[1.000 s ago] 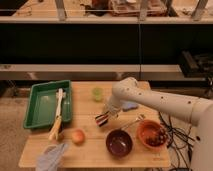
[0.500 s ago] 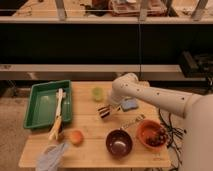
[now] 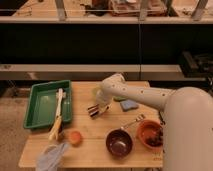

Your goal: Wipe table surface with eraser

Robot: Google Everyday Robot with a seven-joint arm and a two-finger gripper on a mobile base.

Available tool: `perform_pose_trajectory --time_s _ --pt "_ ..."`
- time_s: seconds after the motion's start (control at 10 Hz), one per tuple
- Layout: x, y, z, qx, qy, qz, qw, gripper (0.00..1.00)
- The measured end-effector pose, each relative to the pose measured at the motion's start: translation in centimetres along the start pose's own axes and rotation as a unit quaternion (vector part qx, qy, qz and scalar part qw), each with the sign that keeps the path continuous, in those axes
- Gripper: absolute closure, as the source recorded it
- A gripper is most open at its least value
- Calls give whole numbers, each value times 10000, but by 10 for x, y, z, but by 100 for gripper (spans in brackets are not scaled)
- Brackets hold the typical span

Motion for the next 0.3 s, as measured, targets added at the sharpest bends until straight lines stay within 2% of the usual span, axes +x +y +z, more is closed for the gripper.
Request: perform_pose_trajectory --time_s 0.2,0.3 --pt "-27 -12 8 37 -202 -248 9995 100" --pt "-48 -13 13 7 -387 -431 9983 100"
